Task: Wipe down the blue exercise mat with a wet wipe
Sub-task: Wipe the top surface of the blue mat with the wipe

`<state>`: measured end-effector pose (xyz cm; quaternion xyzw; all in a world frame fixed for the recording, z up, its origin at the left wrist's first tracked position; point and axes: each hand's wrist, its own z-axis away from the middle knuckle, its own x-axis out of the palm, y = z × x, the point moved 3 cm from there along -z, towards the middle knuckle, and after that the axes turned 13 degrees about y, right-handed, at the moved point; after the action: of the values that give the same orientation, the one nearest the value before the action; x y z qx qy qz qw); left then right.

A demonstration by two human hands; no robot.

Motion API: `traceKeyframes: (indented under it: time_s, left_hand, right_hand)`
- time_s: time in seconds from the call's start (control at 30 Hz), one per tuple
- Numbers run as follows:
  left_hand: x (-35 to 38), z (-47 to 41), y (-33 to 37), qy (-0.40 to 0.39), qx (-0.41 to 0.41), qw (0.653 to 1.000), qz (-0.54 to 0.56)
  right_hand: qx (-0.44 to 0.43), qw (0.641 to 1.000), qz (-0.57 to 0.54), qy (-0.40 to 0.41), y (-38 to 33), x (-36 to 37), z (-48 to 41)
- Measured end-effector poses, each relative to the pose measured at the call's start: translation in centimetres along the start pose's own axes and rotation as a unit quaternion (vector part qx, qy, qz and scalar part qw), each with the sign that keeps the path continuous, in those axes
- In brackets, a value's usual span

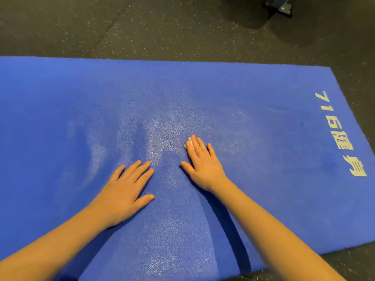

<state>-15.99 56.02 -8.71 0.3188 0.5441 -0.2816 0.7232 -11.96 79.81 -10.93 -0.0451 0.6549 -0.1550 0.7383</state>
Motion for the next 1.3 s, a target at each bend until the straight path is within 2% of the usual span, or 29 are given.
traceKeyframes:
  time_s: [0.07,0.23,0.3,0.37,0.43,0.5,0.57,0.63,0.67,0.83,0.87,0.93,1.03,1.07,1.2,1.23,1.3]
  left_hand:
    - [-0.6,-1.7,-0.7,0.001,-0.004,1.000,-0.001]
    - [-1.1,-5.0,-2.3,0.016,-0.043,0.998,0.033]
    - [-0.6,-5.5,-2.5,0.001,-0.039,0.999,0.016]
    - [-0.3,-5.6,-2.4,-0.007,-0.023,1.000,0.001]
    - [-0.1,-5.6,-2.8,-0.001,-0.015,1.000,-0.006]
    - [-0.1,-6.1,-3.4,0.000,-0.003,1.000,-0.008]
    - [-0.4,-7.2,-4.1,0.024,0.016,0.999,-0.015]
    - [-0.8,-8.7,-5.0,0.023,-0.005,1.000,0.003]
    - [-0.7,-9.4,-5.3,0.015,-0.021,1.000,0.008]
    - [-0.3,-9.8,-5.6,0.024,-0.003,0.999,-0.031]
    - [-0.3,-9.9,-5.7,0.025,-0.003,0.999,-0.029]
    - [-0.9,-10.3,-5.8,0.039,0.012,0.999,-0.031]
    - [-1.2,-11.1,-6.9,0.053,0.041,0.997,-0.035]
    - [-1.2,-11.3,-7.4,0.053,0.040,0.997,-0.040]
    - [-0.7,-11.9,-8.6,0.051,0.022,0.997,-0.044]
    - [-0.7,-11.9,-8.5,0.050,0.021,0.998,-0.041]
    - [-0.5,-11.8,-8.4,0.058,0.024,0.997,-0.034]
  right_hand:
    - [-0.003,0.999,0.032,0.018,1.8,-0.3,-0.9]
    - [0.189,0.978,0.008,0.086,4.7,-1.2,-5.3]
    - [0.151,0.985,-0.016,0.077,3.0,-1.0,-5.9]
    - [0.042,0.998,-0.005,0.047,1.6,-0.6,-5.4]
    - [-0.021,0.999,0.021,0.040,2.4,-0.7,-5.4]
    - [0.012,0.997,0.043,0.068,4.7,-1.3,-7.0]
    - [0.098,0.990,0.049,0.089,6.3,-1.9,-9.2]
    - [0.162,0.981,0.038,0.095,6.2,-2.2,-11.2]
    - [0.166,0.981,0.025,0.094,5.6,-2.3,-12.1]
    - [0.008,0.997,0.040,0.060,4.8,-2.3,-13.4]
    - [0.015,0.996,0.053,0.068,5.9,-2.7,-14.1]
    - [0.083,0.990,0.062,0.093,7.9,-3.4,-16.3]
    - [0.181,0.978,0.023,0.096,7.8,-3.6,-19.8]
    - [0.168,0.982,0.014,0.090,6.9,-3.6,-20.6]
    - [0.009,0.996,0.052,0.066,5.7,-3.8,-21.9]
    - [0.011,0.995,0.071,0.071,6.5,-4.2,-22.5]
    - [0.085,0.989,0.077,0.093,8.2,-4.9,-24.6]
